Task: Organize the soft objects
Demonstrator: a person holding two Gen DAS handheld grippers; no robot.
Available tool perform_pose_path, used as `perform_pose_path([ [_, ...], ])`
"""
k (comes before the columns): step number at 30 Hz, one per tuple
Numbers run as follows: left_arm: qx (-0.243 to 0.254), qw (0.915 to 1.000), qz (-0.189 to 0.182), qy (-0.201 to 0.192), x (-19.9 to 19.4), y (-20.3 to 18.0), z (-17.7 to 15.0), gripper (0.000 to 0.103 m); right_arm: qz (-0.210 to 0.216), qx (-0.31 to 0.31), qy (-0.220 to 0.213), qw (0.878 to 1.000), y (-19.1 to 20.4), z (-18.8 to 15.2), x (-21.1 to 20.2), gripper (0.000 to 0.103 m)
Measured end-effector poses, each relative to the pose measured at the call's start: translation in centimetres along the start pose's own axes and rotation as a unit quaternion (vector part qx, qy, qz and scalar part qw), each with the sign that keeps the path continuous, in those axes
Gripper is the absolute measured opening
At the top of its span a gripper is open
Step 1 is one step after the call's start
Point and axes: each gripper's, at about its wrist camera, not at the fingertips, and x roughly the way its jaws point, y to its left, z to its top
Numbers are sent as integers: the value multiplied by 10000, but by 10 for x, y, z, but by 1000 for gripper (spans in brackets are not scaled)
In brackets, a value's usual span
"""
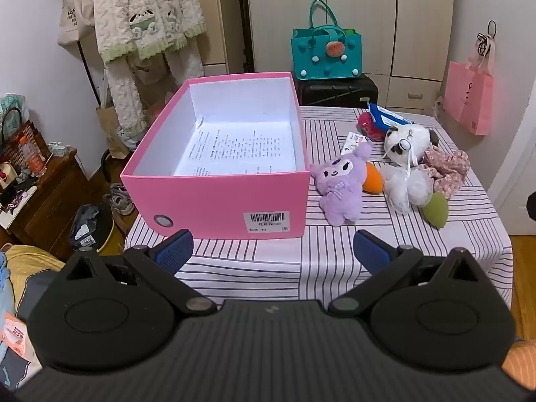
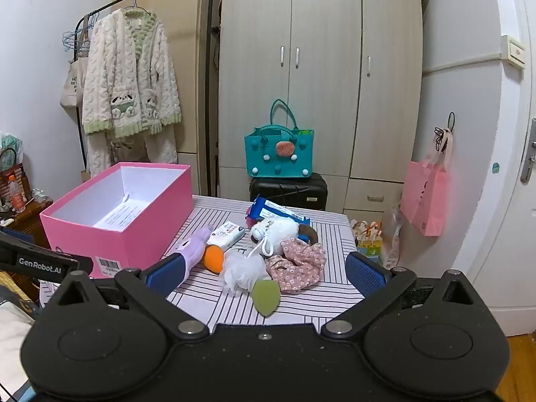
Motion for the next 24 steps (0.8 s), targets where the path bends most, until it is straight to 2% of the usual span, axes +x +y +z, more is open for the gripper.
perform_pose_path([
  [16,82,9999,-39,114,3,0,-4,103,2,-21,68,10000,2,-3,0,103],
  [24,233,9996,-38,-167,-2,-9,-10,103,-174,-29,-73,9998,-3,-8,-6,103],
])
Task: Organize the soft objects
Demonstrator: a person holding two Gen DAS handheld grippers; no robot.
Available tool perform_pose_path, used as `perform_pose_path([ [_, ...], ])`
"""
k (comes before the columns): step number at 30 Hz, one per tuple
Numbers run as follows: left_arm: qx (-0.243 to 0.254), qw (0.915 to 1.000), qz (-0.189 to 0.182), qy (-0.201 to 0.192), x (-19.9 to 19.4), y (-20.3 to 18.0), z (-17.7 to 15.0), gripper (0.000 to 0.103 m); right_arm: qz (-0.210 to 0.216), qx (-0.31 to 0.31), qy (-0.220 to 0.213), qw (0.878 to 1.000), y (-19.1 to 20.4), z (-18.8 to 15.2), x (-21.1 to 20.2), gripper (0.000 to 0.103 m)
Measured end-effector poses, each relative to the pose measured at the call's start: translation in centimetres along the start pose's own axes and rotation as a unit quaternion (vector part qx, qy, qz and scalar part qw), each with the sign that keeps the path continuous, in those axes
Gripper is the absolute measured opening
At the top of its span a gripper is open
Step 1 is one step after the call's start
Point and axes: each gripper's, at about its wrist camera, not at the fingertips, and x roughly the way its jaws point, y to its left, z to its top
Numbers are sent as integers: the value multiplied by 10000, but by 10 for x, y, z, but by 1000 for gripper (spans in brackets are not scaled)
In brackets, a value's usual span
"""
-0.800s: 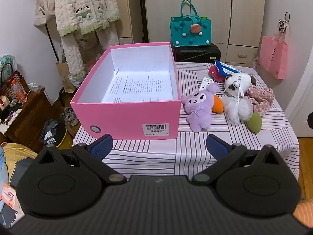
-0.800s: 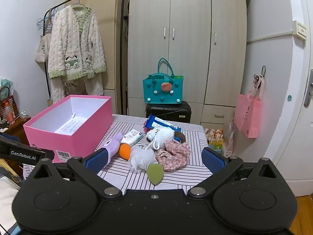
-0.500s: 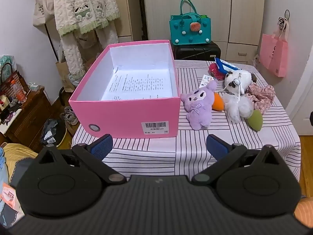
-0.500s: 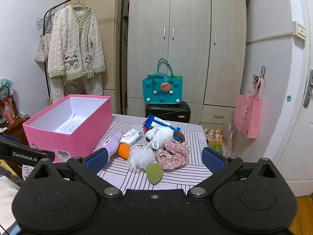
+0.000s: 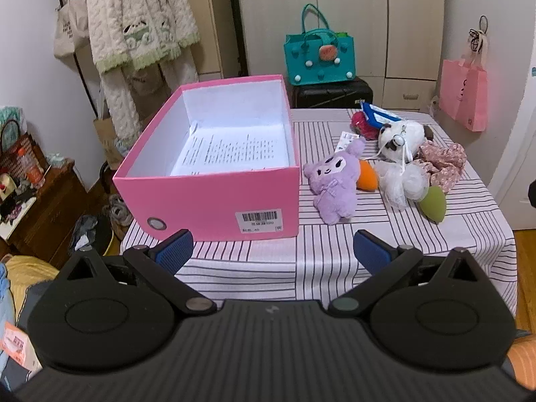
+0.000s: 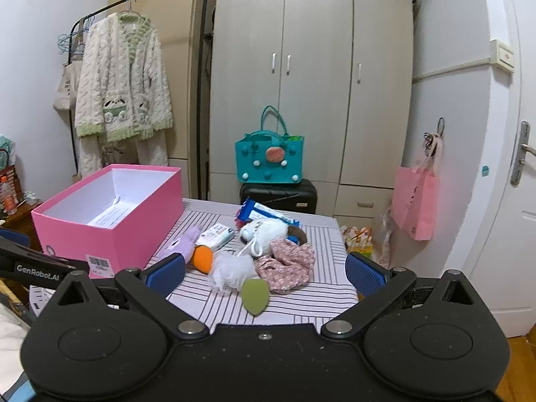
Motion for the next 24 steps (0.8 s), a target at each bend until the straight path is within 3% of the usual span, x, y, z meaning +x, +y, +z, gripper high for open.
perform_pose_path([
  [7,-209,9992,-299,-151,3,2,-6,103,26,28,-245,9997,-5,-8,-3,103],
  [24,-79,9978,-175,-634,5,0,-20,103,36,-39,-343,9994,-2,-21,-4,103],
])
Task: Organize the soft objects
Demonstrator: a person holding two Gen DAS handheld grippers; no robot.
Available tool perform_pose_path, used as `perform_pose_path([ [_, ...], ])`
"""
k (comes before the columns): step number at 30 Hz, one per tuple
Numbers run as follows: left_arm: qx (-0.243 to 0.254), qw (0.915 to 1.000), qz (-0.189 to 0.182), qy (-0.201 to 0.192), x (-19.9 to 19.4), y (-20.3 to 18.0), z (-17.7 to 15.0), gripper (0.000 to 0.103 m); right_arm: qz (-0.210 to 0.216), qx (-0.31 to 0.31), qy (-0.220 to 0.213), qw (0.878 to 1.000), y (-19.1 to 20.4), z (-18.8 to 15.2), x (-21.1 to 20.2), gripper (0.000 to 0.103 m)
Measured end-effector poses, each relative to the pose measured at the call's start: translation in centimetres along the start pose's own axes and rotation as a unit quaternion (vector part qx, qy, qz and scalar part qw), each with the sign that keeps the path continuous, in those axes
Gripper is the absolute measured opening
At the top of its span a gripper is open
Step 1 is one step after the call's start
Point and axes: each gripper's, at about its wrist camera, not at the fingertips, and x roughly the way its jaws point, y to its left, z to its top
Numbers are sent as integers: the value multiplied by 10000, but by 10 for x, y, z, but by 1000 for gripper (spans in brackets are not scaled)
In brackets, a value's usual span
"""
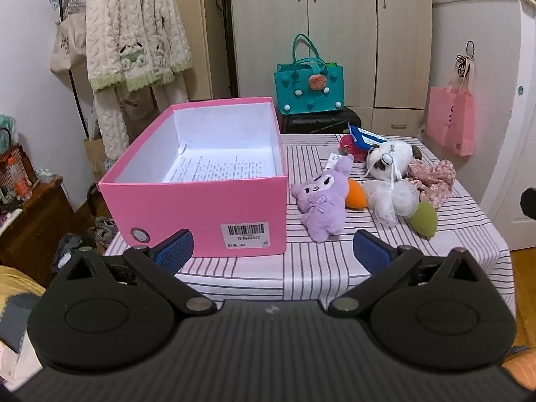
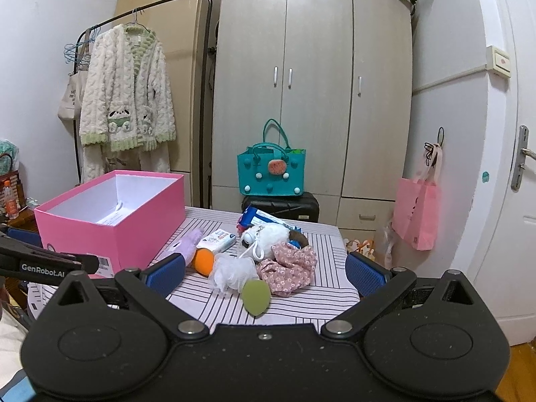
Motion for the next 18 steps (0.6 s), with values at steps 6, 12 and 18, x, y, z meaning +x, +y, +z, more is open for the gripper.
perform_pose_path([
  [6,-1,10000,-11,2,2,0,-3,103,0,-22,68,10000,0,0,3,103],
  [12,-41,10000,72,17,4,4,-6,103,14,-25,78,10000,1,0,5,103],
  [18,-100,9999,101,-92,4,9,-8,103,31,-55,71,10000,4,-2,7,103],
])
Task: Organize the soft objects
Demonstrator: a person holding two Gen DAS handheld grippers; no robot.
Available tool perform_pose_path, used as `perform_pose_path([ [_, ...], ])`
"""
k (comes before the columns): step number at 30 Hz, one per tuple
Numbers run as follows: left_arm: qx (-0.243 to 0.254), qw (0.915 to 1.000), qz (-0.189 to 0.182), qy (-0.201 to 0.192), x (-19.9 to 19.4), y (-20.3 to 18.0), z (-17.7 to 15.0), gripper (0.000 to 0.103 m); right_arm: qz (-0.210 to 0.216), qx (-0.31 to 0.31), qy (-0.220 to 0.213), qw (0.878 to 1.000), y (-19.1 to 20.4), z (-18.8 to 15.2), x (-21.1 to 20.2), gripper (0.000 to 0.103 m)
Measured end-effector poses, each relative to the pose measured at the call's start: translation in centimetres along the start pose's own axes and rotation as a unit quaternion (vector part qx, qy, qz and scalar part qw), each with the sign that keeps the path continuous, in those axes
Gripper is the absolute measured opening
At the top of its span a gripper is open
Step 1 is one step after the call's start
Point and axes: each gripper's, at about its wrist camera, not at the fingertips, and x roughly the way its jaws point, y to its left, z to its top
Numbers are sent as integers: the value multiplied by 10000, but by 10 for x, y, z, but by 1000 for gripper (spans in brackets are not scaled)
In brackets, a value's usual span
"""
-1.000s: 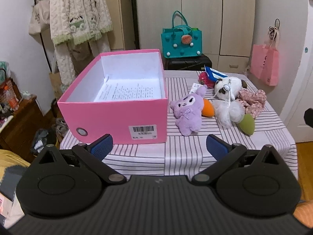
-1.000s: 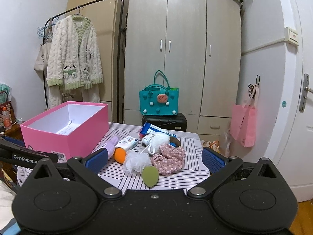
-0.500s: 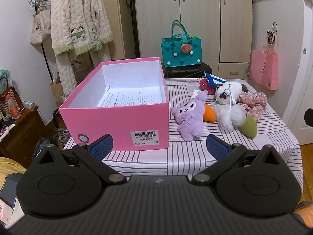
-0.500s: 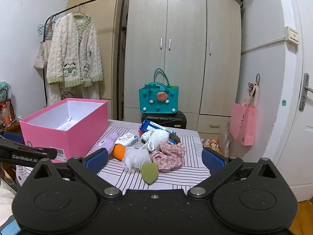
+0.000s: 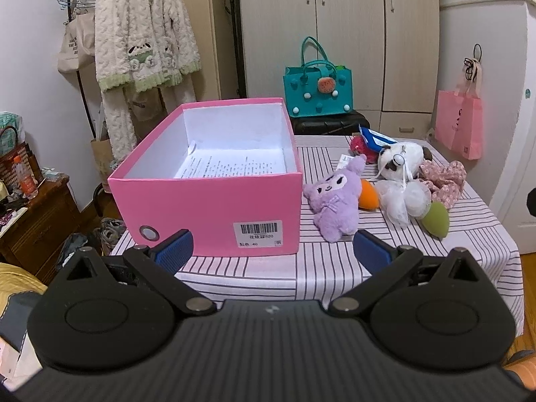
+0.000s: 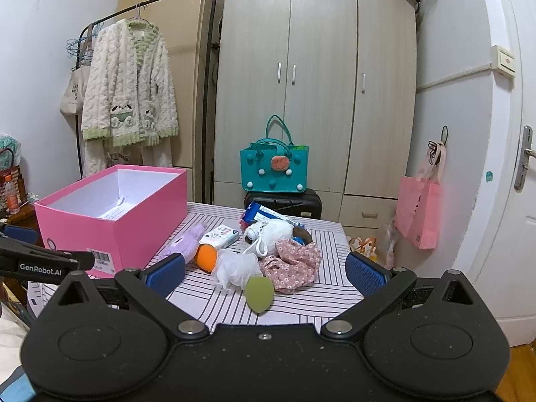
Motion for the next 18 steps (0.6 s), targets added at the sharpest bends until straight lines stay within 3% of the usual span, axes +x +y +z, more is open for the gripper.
perform_pose_path([
  [18,-12,9999,-2,-146,0,3,-4,103,-22,-71,-25,10000,3,-4,-1,103],
])
